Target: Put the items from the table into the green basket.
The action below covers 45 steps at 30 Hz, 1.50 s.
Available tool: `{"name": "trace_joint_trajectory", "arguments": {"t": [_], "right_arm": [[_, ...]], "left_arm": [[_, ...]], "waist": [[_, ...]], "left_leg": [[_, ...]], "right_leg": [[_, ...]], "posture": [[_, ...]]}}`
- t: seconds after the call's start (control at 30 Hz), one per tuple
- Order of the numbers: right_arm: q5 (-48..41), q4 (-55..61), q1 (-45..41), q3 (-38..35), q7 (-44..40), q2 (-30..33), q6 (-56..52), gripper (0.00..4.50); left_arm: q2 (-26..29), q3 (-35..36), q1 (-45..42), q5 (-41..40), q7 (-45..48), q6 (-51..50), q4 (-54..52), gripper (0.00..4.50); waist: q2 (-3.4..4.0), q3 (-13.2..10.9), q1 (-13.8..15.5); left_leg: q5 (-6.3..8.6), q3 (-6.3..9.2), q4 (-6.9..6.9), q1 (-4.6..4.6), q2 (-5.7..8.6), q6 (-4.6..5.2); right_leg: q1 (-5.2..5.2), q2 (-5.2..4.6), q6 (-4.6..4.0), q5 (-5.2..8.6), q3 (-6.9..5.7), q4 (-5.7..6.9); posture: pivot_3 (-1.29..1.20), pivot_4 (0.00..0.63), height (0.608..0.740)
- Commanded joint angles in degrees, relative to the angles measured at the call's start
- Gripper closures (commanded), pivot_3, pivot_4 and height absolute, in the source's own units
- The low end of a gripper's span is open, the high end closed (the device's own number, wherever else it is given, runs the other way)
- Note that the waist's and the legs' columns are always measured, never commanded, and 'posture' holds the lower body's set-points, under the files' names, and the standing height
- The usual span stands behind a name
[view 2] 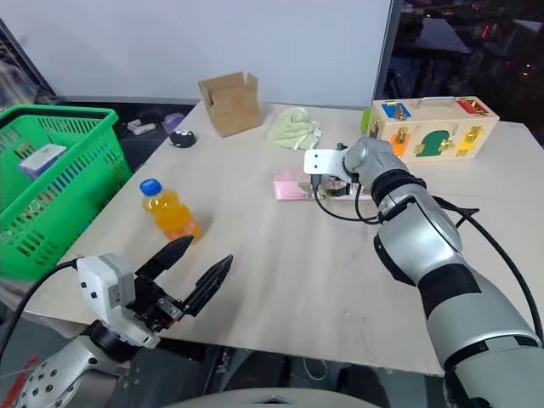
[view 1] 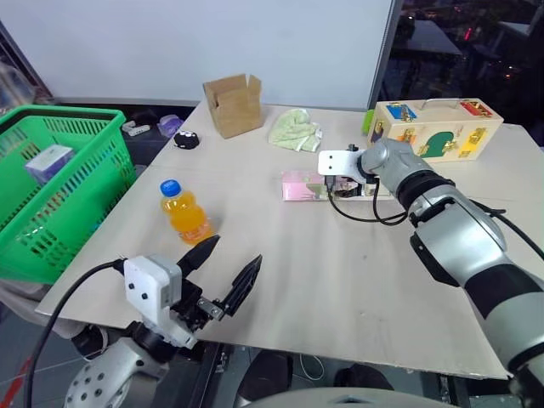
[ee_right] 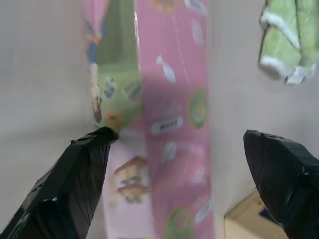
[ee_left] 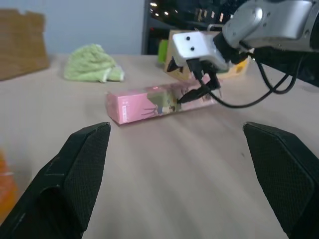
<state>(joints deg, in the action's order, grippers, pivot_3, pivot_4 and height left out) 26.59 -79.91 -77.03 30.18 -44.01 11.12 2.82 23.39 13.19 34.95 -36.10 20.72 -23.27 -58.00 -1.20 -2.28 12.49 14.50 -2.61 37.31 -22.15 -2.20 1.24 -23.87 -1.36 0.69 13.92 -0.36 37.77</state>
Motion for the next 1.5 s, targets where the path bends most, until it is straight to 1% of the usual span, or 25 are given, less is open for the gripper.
{"name": "trace_joint_trajectory", "arguments": {"t": [0.03,0.17,0.23,0.3,0.33,0.47,0.73,0.83,0.9,0.97,1.0,1.07,1.17,1.33,1.37,1.5], "right_arm": [[-0.72,0.18,-0.24,-3.20,-2.15,0.03,-3.03,0.00],[-1.39,0.20,0.70,-5.69,-6.42,0.21,-6.12,0.00],[-1.27,0.31,1.03,-6.46,-7.46,0.53,-6.83,0.00],[-1.30,0.44,1.41,-7.55,-6.26,1.13,-7.24,0.00],[-1.41,0.47,1.55,-7.97,-7.78,1.49,-7.39,0.00],[-2.00,0.77,1.52,-8.84,-19.23,3.09,-6.61,0.00],[-3.53,2.80,2.28,-9.86,-35.51,7.58,-3.04,0.00],[-5.30,4.13,2.89,-11.18,-39.96,9.25,-1.70,0.00],[-8.77,5.28,2.80,-14.85,-36.50,9.49,-0.55,0.00],[-11.73,5.87,1.85,-18.88,-27.76,9.60,-0.39,0.00],[-12.18,5.94,1.45,-19.84,-24.43,9.95,-0.12,0.00],[-11.97,5.92,1.07,-20.54,-20.80,11.88,1.85,0.00],[-12.23,5.19,0.69,-21.40,-18.30,13.73,0.67,0.00],[-9.15,3.08,1.63,-19.67,-10.01,15.75,-4.04,0.00],[-8.93,2.74,1.83,-19.68,-9.53,15.84,-4.99,0.00],[-8.21,1.74,3.22,-19.46,-12.26,16.59,-7.57,0.00]], "left_arm": [[-0.26,-0.46,-0.79,1.18,-1.74,0.98,-1.97,0.07],[-0.46,-0.43,-1.16,1.44,-2.22,0.98,-1.51,0.07],[-0.44,-0.37,-1.43,1.29,-2.40,0.89,-1.36,0.07],[-0.21,-0.38,-2.40,0.79,-2.78,0.36,-1.19,0.07],[-0.05,-0.40,-2.98,0.53,-2.99,0.02,-1.16,0.07],[0.61,0.23,-5.65,-0.61,-3.89,-1.47,-0.63,0.07],[0.78,-0.40,-7.16,-0.65,-2.94,-1.79,1.30,0.07],[0.78,-0.30,-7.70,-0.78,-2.40,-1.43,2.32,0.07],[0.76,-0.52,-7.94,-0.59,-2.09,-1.22,2.78,0.07],[0.68,-0.74,-7.87,-0.37,-1.81,-1.04,2.96,0.07],[0.65,-0.72,-7.79,-0.31,-1.66,-0.98,3.01,0.07],[0.58,-0.74,-7.62,-0.12,-1.38,-0.81,3.17,0.07],[0.59,-0.69,-7.49,0.04,-0.96,-0.59,3.45,0.07],[1.10,-0.43,-8.52,-0.12,0.16,-0.32,4.73,0.07],[1.15,-0.41,-8.57,-0.08,0.28,-0.28,4.82,0.07],[1.33,0.01,-8.39,0.15,0.67,-0.11,4.88,0.07]], "waist": [[0.00,0.00,0.99],[-0.04,0.04,2.87],[-0.04,0.07,3.82],[-0.04,0.09,4.30],[-0.03,0.09,4.38],[0.02,0.25,5.04],[0.09,0.45,5.24],[0.11,0.46,5.17],[0.14,0.44,5.13],[0.20,0.39,4.90],[0.21,0.39,4.74],[0.21,0.39,4.66],[0.21,0.39,4.66],[0.20,0.40,4.08],[0.21,0.40,3.98],[0.22,0.40,3.63]], "left_leg": [[0.00,0.00,0.00,-0.04,0.00,0.00],[0.00,-0.02,0.11,-0.64,0.02,0.00],[0.00,-0.08,0.11,-0.71,0.03,-0.01],[0.02,-0.10,0.10,-0.73,0.03,-0.03],[0.02,-0.10,0.10,-0.74,0.02,-0.04],[0.03,-0.10,0.12,-0.72,-0.03,-0.05],[0.03,-0.10,0.13,-0.71,-0.04,-0.06],[0.03,-0.10,0.14,-0.71,-0.04,-0.06],[0.03,-0.10,0.18,-0.71,-0.04,-0.06],[0.03,-0.11,0.20,-0.72,-0.05,-0.06],[0.03,-0.12,0.20,-0.74,-0.05,-0.06],[0.03,-0.11,0.20,-0.75,-0.06,-0.07],[0.05,-0.10,0.20,-0.81,-0.05,-0.09],[0.05,-0.13,0.20,-0.81,-0.05,-0.10],[0.05,-0.13,0.20,-0.81,-0.05,-0.10],[0.05,-0.16,0.20,-0.81,-0.06,-0.10]], "right_leg": [[-0.05,0.00,0.00,-0.01,-0.01,-0.01],[-0.50,0.03,-0.13,-0.15,-0.13,0.00],[-0.54,0.03,-0.07,-0.19,-0.17,-0.01],[-0.57,0.04,-0.09,-0.18,-0.18,-0.01],[-0.58,0.07,-0.14,-0.15,-0.20,-0.01],[-0.57,0.18,-0.15,-0.13,-0.22,0.00],[-0.57,0.22,-0.12,-0.16,-0.22,0.00],[-0.57,0.23,-0.13,-0.15,-0.22,0.00],[-0.56,0.23,-0.14,-0.15,-0.22,0.02],[-0.57,0.23,-0.16,-0.15,-0.21,0.03],[-0.59,0.24,-0.17,-0.15,-0.19,0.04],[-0.59,0.24,-0.16,-0.16,-0.19,0.05],[-0.60,0.23,-0.16,-0.17,-0.20,-0.01],[-0.60,0.22,-0.19,-0.16,-0.17,-0.03],[-0.60,0.22,-0.21,-0.15,-0.17,-0.02],[-0.63,0.23,-0.21,-0.17,-0.12,0.01]], "posture": [[0.51,0.000,0.740],[0.51,0.000,0.740],[0.50,0.000,0.740],[0.49,0.000,0.740],[0.49,0.000,0.740],[0.46,0.000,0.740],[0.43,0.000,0.740],[0.40,0.000,0.740],[0.40,0.000,0.740],[0.40,0.000,0.740],[0.40,0.000,0.740],[0.40,0.000,0.740],[0.39,0.000,0.740],[0.38,0.000,0.740],[0.38,0.000,0.740],[0.40,0.000,0.740]]}}
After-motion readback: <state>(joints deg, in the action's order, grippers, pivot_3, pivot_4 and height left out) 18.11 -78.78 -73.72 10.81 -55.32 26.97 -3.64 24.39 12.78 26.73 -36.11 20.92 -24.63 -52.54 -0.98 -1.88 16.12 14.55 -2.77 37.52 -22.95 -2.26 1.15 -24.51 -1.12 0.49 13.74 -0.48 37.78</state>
